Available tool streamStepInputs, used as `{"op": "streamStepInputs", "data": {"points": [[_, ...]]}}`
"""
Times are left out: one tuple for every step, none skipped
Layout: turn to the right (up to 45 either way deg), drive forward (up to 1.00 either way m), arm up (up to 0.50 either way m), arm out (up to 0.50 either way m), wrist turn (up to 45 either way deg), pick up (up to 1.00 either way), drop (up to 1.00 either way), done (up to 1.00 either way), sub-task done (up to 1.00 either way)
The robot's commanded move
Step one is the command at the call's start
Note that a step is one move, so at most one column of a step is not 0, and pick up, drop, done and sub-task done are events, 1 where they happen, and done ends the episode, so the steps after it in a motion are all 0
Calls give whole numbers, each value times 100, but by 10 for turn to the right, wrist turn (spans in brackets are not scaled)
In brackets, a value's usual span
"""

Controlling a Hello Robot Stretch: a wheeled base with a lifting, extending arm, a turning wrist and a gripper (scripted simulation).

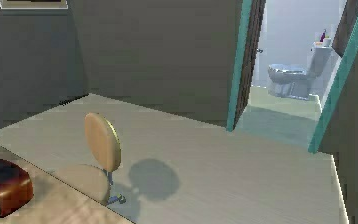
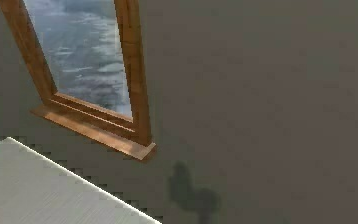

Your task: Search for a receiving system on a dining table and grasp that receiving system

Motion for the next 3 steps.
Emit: {"op": "streamStepInputs", "data": {"points": [[120,0,0,0,0,0,0,0,0],[0,55,0,0,0,0,0,0,0],[-180,0,0,0,0,0,0,0,0]]}}
